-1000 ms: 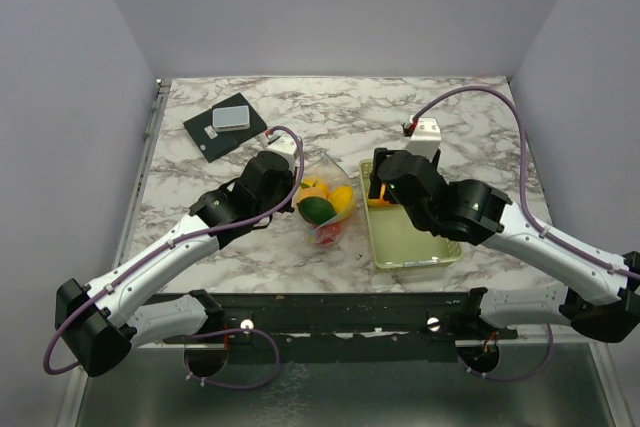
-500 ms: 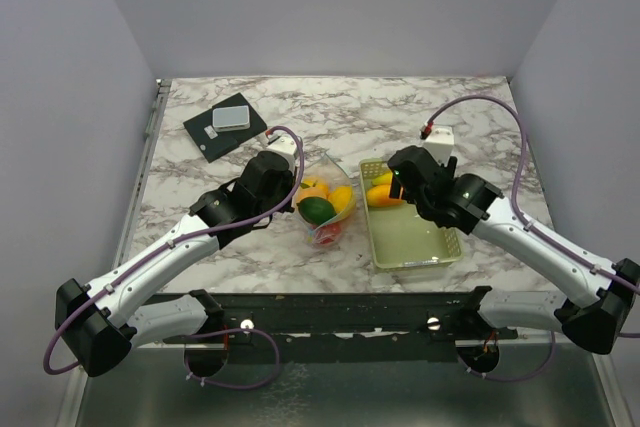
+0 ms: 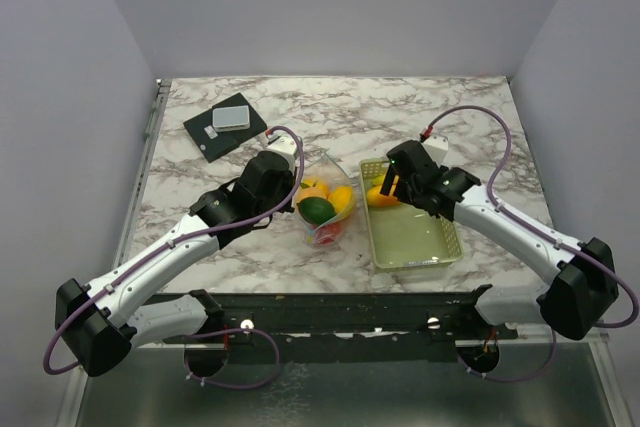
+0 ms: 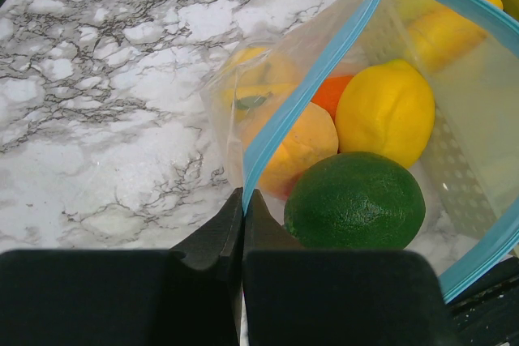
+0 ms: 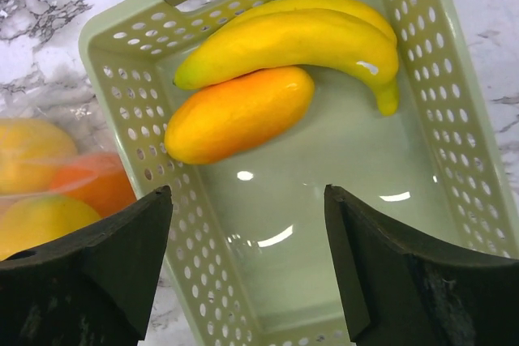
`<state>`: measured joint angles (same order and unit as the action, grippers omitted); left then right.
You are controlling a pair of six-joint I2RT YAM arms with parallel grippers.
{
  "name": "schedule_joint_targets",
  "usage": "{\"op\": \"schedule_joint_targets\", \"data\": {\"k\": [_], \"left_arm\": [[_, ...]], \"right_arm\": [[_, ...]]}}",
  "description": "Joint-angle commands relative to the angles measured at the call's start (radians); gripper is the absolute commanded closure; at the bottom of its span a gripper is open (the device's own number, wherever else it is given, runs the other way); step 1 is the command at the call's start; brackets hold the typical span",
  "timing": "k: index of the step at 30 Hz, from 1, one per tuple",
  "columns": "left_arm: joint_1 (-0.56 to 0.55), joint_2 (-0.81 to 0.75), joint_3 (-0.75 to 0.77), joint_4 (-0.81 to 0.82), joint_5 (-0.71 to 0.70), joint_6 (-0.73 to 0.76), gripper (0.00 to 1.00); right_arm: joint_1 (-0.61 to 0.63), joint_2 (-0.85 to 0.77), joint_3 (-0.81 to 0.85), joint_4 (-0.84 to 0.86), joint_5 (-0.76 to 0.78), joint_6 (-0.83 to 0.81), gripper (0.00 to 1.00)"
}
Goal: Place the food in the zip-top bag and seal the zipper
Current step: Pick up the fake fruit from the bin.
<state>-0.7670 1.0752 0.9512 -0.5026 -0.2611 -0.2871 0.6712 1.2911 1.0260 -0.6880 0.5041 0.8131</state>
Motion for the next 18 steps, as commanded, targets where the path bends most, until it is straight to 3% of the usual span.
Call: {"op": "schedule_joint_targets", "data": {"k": [1, 8, 18], "left_arm": [[0.004, -0.015, -0.014, 0.01, 0.011, 0.006, 1.0], [0.004, -0.019, -0.013, 0.01, 0.011, 0.007, 1.0], [0.004, -0.023, -0.012, 0.01, 0.01, 0.008, 1.0]], "right_arm": [[-0.026, 0.029, -0.027, 0.092, -0.058, 0.122, 0.18], [-0.062, 0.067, -0.078, 0.138, -0.056, 0.317, 0.13], [-0.087, 0.129, -0.09, 0.161, -0.059, 0.515, 0.15]]}}
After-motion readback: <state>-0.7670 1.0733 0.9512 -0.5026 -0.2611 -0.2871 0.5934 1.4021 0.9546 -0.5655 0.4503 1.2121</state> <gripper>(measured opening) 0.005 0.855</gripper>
